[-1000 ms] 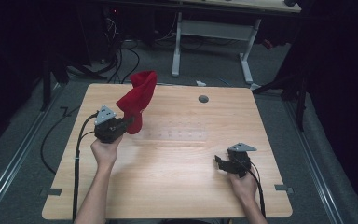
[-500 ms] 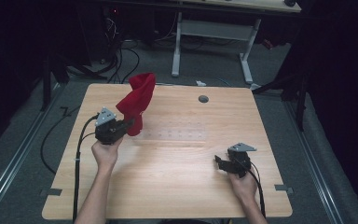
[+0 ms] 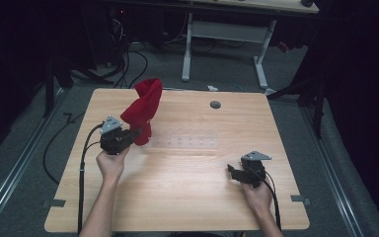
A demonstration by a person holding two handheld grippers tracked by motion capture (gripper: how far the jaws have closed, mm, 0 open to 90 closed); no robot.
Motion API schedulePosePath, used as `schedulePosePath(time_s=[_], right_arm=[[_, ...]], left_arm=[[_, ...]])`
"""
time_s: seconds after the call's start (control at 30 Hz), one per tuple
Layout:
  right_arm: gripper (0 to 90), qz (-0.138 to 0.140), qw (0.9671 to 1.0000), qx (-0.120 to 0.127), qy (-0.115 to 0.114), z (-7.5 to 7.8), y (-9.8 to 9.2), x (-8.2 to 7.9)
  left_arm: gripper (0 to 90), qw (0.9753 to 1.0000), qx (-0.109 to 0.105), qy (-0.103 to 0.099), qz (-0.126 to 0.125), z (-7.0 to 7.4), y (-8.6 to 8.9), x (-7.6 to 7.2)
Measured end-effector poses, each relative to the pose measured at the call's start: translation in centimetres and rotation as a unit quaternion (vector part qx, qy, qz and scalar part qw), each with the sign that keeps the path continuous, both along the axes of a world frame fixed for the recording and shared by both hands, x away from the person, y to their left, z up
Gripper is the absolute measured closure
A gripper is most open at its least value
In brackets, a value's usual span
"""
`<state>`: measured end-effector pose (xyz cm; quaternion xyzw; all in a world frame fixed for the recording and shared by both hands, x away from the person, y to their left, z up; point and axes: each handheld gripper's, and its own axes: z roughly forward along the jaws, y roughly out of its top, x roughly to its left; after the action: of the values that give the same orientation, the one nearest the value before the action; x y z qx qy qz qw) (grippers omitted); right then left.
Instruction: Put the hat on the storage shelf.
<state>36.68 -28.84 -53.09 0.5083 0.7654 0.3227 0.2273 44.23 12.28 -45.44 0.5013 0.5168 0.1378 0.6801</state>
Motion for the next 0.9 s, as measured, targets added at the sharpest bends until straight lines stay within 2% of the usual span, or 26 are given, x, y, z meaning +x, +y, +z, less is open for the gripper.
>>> schedulePosePath(time_s=[0.33,0.5,0.6,0.73,0.9], right_arm=[[35.5,-0.001,1.0000,0.001,0.001,0.0,0.0,0.0],[35.5,0.000,1.0000,0.000,0.000,0.0,0.0,0.0],[35.5,0.000,1.0000,0.000,0.000,0.0,0.0,0.0],[35.5,0.000,1.0000,0.000,0.000,0.0,0.0,0.0],[35.5,0.000,1.0000,0.000,0.000,0.0,0.0,0.0]], left_arm=[[81.3,0.9996,0.019,0.019,-0.003,-0.2,-0.2,-0.3],[70.7,0.9994,0.011,0.031,-0.001,-0.1,-0.3,-0.7],[65.0,0.9992,0.020,0.036,0.003,-0.2,-0.3,-1.0],[53.7,0.9992,0.011,0.037,0.013,-0.3,0.2,-1.2],[43.9,0.9992,0.018,0.030,0.016,0.0,0.5,-1.9]])
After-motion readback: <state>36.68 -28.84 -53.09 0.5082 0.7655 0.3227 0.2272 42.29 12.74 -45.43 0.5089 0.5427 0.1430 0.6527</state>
